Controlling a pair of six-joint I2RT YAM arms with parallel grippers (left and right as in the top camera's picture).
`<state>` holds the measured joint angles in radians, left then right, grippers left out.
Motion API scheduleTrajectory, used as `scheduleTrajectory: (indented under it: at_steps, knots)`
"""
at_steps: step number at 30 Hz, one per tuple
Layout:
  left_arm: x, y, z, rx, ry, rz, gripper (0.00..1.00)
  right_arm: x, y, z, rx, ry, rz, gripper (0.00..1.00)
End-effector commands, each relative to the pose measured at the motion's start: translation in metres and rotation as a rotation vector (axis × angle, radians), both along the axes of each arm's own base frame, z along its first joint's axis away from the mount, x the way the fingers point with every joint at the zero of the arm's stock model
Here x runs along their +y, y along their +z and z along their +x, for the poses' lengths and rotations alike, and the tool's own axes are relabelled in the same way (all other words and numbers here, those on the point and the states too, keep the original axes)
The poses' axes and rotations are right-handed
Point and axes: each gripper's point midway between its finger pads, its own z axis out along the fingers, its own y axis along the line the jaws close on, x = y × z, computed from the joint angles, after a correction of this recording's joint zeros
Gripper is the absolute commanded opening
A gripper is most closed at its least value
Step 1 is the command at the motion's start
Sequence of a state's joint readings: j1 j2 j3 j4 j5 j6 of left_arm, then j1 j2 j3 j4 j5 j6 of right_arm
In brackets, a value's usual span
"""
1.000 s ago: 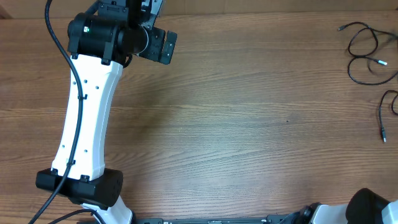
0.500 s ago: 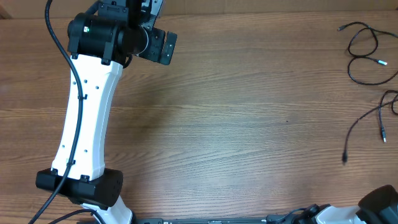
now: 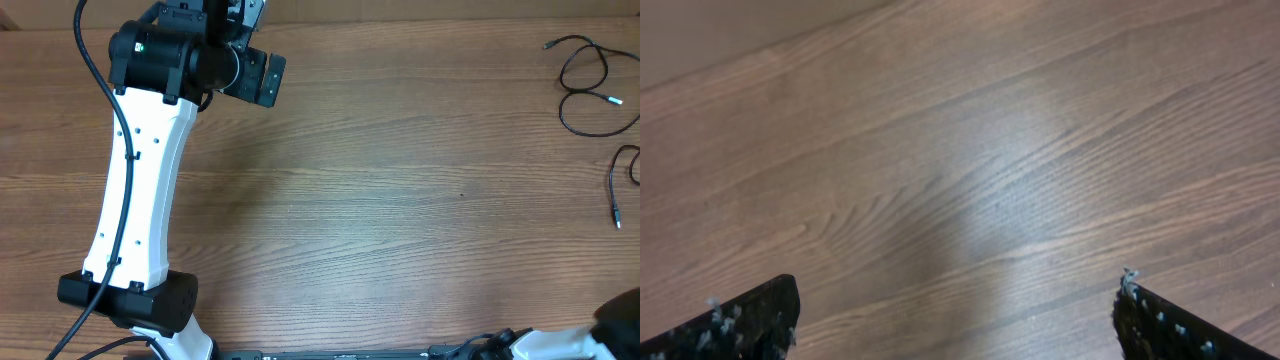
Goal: Untangle cables
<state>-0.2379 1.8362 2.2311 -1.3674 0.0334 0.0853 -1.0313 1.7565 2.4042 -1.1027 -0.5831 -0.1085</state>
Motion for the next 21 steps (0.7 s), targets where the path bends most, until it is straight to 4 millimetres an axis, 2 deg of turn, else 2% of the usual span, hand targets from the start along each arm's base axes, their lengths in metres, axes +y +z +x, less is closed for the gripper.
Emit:
scheduleTrajectory:
  at_steps: [1, 4, 6, 7, 10, 17, 21]
  knots:
    - [0.0, 0.009, -0.008, -0.013, -0.027, -0.004, 1.0, -0.028, -0.06, 0.021, 0.118, 0.046, 0.034, 0.04]
    - [0.0, 0.007, -0.011, 0.001, -0.027, 0.0, 1.0, -0.041, -0.108, 0.035, 0.175, 0.072, 0.096, 0.04]
    - [0.001, 0.006, -0.012, 0.005, -0.027, 0.0, 1.0, -0.043, -0.136, 0.043, 0.197, 0.087, 0.135, 0.04]
    - [0.001, 0.006, -0.012, 0.005, -0.027, 0.0, 1.0, -0.041, -0.154, 0.049, 0.213, 0.101, 0.159, 0.04]
    - [0.0, 0.007, -0.012, 0.004, -0.028, -0.002, 1.0, -0.032, -0.193, 0.063, 0.247, 0.138, 0.203, 0.04]
    - [0.0, 0.006, -0.012, 0.005, -0.028, -0.002, 1.0, 0.0, -0.266, 0.086, 0.332, 0.201, 0.272, 0.04]
    - [0.0, 0.006, -0.013, 0.009, -0.028, -0.001, 1.0, 0.013, -0.296, 0.089, 0.383, 0.209, 0.29, 0.04]
